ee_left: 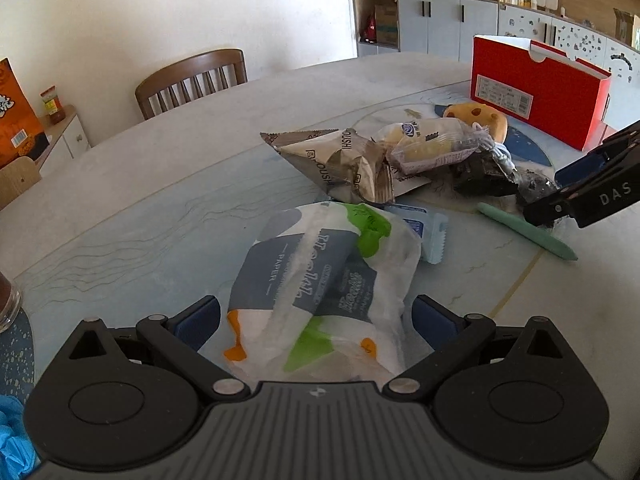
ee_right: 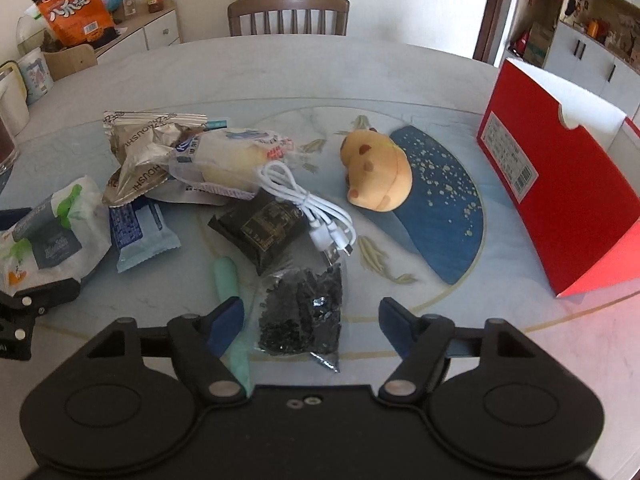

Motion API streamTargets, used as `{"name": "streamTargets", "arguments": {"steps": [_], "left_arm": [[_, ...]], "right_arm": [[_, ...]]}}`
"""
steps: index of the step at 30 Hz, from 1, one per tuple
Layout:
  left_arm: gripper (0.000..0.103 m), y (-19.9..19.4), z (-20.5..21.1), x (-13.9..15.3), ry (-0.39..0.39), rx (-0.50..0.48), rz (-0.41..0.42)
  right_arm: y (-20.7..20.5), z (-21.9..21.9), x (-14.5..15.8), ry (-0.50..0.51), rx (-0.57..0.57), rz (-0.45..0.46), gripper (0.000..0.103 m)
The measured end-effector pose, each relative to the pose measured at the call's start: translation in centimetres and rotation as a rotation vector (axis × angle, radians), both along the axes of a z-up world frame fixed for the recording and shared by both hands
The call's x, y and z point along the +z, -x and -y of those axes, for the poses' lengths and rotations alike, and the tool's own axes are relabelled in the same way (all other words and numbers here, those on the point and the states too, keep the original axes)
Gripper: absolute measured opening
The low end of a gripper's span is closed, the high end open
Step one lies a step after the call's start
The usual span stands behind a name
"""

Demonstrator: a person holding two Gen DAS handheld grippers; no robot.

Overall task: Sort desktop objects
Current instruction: 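Close left tool on tissue pack while right tool grasps clear bag of black pieces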

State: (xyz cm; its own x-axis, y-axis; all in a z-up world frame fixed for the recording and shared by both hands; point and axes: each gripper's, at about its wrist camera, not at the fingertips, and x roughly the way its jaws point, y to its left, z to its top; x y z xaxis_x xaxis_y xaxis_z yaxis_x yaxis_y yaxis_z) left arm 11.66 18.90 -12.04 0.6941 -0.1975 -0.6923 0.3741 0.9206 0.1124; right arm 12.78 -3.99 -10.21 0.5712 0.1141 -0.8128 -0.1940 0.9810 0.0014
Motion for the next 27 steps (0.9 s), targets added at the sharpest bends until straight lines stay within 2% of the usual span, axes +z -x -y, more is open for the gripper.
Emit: {"name": "streamTargets", "arguments": {"steps": [2,6,8,13,20,27], "left_arm": [[0.094,0.0,0.1,0.0,0.002,0.001,-0.008],[0.086,0.0,0.1,0.1,0.005,0.007,-0.012],[0.081,0.1,0.1,0.1,0.004,0.013,-0.010],[0.068,0.2,0.2,0.5,0.009,0.033,-0.017],[0.065,0.9,0.4,1.6,0.022,0.067,-0.012],[0.065,2.1,0.9,3.3,0.030,0.113,0.005]], "right_arm": [[-0.1,0.1,-0.1,-0.010,-0.007,-0.014,0.060],[-0.2,0.3,-0.2,-0.026,-0.017,-0.029,0.054],[-0.1,0.3,-0.2,-0.020,-0.014,-0.030,0.047],[0.1,0.3,0.0,-0.014,-0.017,-0.025,0.040],[0.7,1.0,0.6,-0.018,-0.038,-0.009,0.038],[1.6,1.7,2.1,-0.038,-0.010,0.038,0.038]]}}
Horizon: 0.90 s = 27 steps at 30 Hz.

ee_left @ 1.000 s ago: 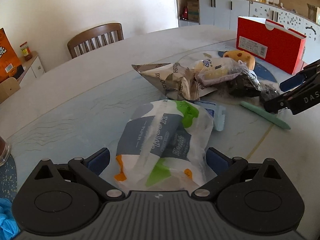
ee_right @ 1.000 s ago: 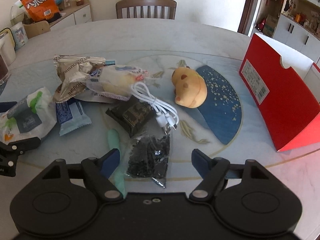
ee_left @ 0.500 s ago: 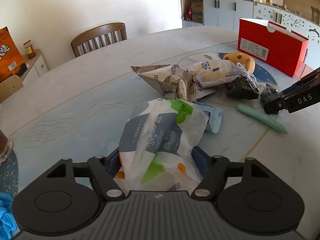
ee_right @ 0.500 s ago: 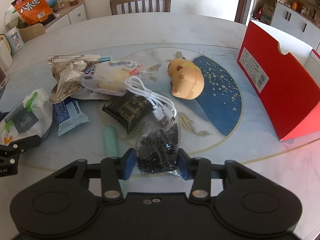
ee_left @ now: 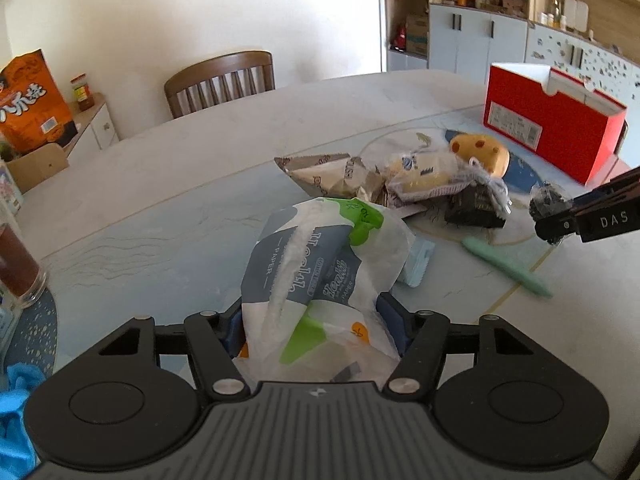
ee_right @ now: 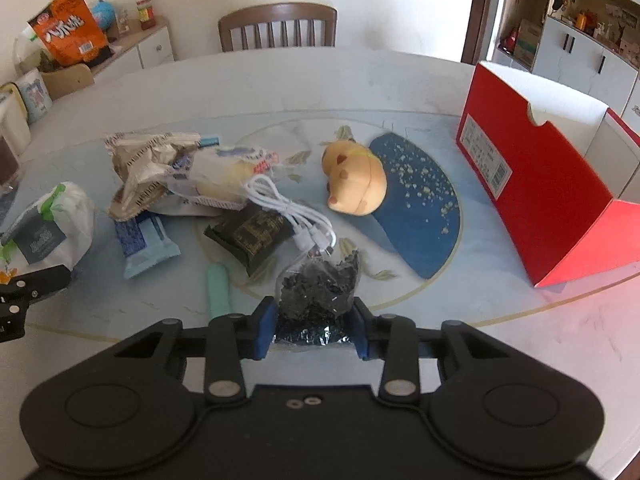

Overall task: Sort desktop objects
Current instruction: 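Close left tool on tissue pack while right tool grasps clear bag of black pieces, then lift and carry both held items toward the red shoebox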

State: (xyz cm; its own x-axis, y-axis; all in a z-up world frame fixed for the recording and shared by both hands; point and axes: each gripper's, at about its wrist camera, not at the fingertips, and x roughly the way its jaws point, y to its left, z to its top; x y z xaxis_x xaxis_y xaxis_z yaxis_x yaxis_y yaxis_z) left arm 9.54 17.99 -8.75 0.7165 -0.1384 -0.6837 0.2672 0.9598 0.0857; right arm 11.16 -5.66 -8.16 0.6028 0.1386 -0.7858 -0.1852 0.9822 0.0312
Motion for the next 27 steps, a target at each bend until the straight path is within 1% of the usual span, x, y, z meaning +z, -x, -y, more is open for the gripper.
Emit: {"name": "streamTargets", "arguments": {"steps": [3,6,9,14,21,24,25,26,27], "left_arm": [[0.065,0.6,0.6,0.9,0.004,0.028,0.003],[0.065,1.2,1.7,1.9,0.009,0.056,0.003],[0.065,1.6,3.4,2.8,0.004,0.080,0.004],[0.065,1.8,7.1,3.9,0.019,0.111,-0.010],[0.065,1.0,13.1,5.0,0.032,0.127,0.007],[0.065,0.5,15.4,5.5,0.046,0.120,0.011],[0.065,0.3,16.0,5.7,0.044,0.115,0.017],[0.065,0.2,16.7,5.9,0.039,0.105,0.023],[0.065,0.1,17.3,6.1,0.037,0.097,0.028]], "right_arm": [[0.4,0.4,0.8,0.006,0.034,0.019,0.038],[0.8,0.8,1.4,0.038,0.086,0.040,0.038],[1.0,2.1,1.9,0.020,0.128,0.041,0.038],[1.0,5.2,2.9,-0.004,0.168,0.045,0.038],[0.5,9.7,4.8,0.002,0.216,0.086,0.038],[0.1,11.7,5.6,-0.018,0.218,0.094,0.036],[-0.1,12.2,5.9,-0.019,0.222,0.103,0.034],[-0.2,12.7,6.1,-0.022,0.227,0.109,0.028],[-0.5,13.2,6.3,-0.026,0.236,0.109,0.025]]}}
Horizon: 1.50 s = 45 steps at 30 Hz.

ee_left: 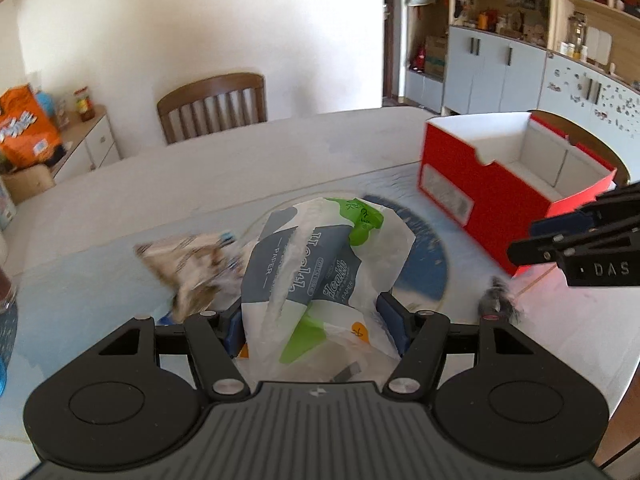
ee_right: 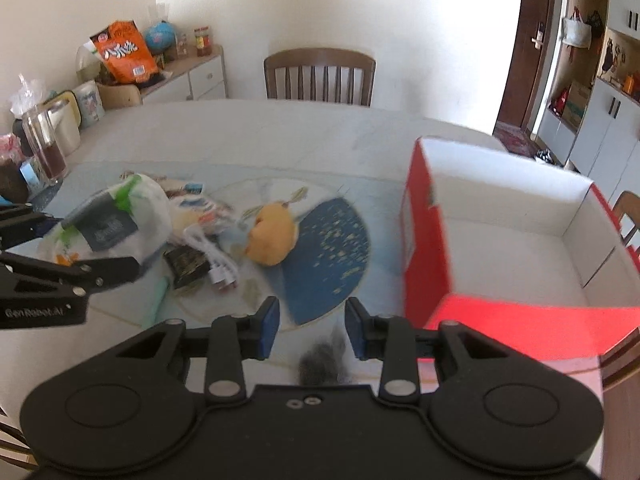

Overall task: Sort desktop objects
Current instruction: 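Lift and carry both held items toward the red shoebox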

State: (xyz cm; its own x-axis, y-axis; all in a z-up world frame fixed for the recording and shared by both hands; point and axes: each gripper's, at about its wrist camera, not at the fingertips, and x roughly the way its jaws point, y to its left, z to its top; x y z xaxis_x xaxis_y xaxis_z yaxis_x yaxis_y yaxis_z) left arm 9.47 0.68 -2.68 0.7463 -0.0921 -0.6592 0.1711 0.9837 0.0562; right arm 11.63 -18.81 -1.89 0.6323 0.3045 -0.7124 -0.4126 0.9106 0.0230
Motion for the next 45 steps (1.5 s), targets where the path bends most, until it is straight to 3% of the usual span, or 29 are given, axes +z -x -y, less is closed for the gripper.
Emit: {"name": "streamTargets", "arguments": {"steps": [3,6,9,13,16,22,30,38,45], "left_arm": [[0.065,-0.6,1.4,0.3,-0.006,-0.007,0.002],[0.065,-1.0,2.1,0.6,-0.011,0.005,0.002],[0.065,-1.3,2.4,0.5,-0.013,0.015,-0.005],[0.065,-1.3,2.2,-0.3,-0.013,0.006,-0.028],[0.065,-1.3,1.8,-0.7,-0.016,-0.007,-0.043],[0.065,-1.1,0.3,-1.1,-0.018,-0.009,-0.051],[0.065,-1.0,-1.0,-1.5,-0.011,-0.016,-0.062],[0.065,-1.3,-1.6,-1.5,-0.004,-0.021,-0.066],[0.065,-1.6,-1.4,-0.7,0.004,-0.040,-0.056]], "right_arm": [[-0.7,1.2,-0.1,0.003,0.015,-0.011,0.018],[-0.9,2.7,-0.6,-0.022,0.062,-0.021,0.028],[-1.0,3.3,-1.8,0.005,0.069,-0.063,0.030],[-0.6,3.1,-3.2,-0.012,0.042,-0.096,0.055],[-0.6,2.5,-4.4,-0.001,0.022,-0.113,0.060],[-1.1,1.4,-7.1,0.042,-0.017,-0.156,0.058],[-1.0,0.7,-8.4,0.078,-0.046,-0.176,0.041],[-0.9,0.3,-7.6,0.099,-0.057,-0.159,0.032],[-0.5,0.8,-5.0,0.070,-0.065,-0.137,0.032]]}}
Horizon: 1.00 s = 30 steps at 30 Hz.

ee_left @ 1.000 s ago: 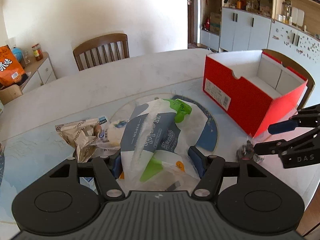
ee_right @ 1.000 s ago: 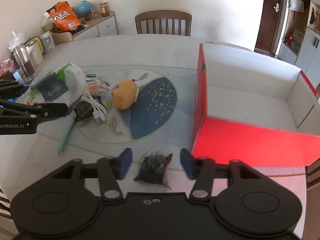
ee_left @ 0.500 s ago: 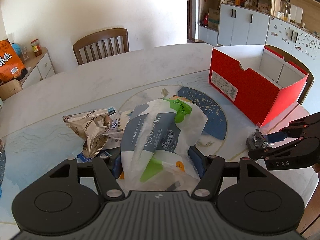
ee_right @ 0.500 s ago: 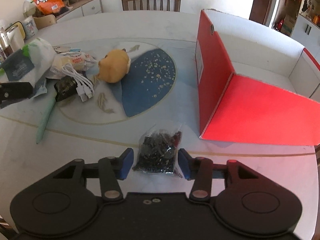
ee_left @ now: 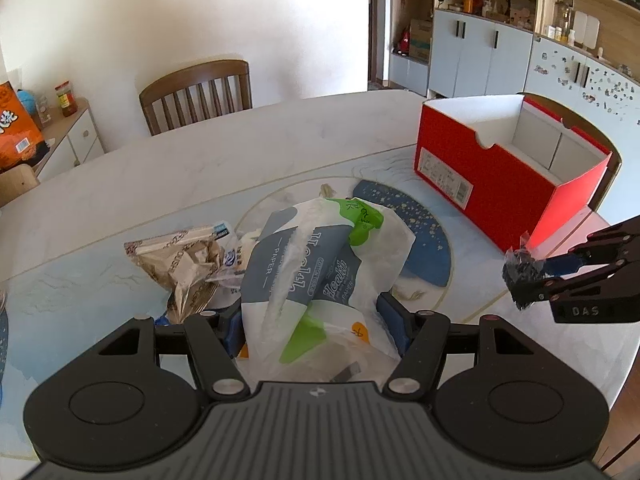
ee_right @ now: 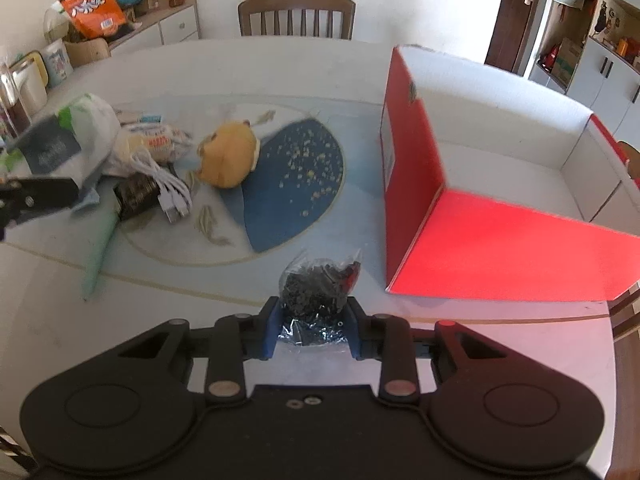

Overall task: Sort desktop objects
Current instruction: 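Lift and carry both held items toward the red shoebox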

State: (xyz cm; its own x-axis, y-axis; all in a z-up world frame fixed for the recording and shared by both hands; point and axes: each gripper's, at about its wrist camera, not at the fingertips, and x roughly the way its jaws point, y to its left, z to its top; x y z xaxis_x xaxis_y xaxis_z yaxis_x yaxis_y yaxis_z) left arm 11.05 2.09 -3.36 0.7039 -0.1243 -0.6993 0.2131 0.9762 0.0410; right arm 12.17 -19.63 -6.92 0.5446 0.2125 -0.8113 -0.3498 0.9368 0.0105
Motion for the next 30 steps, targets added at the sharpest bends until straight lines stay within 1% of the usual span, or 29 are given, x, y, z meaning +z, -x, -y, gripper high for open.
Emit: {"name": "streamTargets", "arguments": {"steps": [8,13,19,26,30], "left_arm": [[0.065,-0.2,1.4,1.8,0.015,-0.054,0.012],[0.065,-0.7,3.0,2.8,0.019,-0.088,0.017],[0.065,-1.7,5.6,4.2,0.022,-0.128,0.049],[0.065,-3.8,9.7,5.9,0.048,-0.150,0.076],[0.065,-5.2,12.0,6.9,0.044,-0.170,0.085]], "right_arm": [[0.7,1.2,5.1,-0.058,0.012,0.064,0.032],[0.3,2.6,7.4,-0.098,0.008,0.095,0.032],[-1.1,5.8,8.4,-0.118,-0.013,0.105,0.032],[-3.2,9.7,9.2,-0.108,-0.033,0.134,0.032],[-4.4,11.8,9.3,-0.105,-0.041,0.142,0.032]]}}
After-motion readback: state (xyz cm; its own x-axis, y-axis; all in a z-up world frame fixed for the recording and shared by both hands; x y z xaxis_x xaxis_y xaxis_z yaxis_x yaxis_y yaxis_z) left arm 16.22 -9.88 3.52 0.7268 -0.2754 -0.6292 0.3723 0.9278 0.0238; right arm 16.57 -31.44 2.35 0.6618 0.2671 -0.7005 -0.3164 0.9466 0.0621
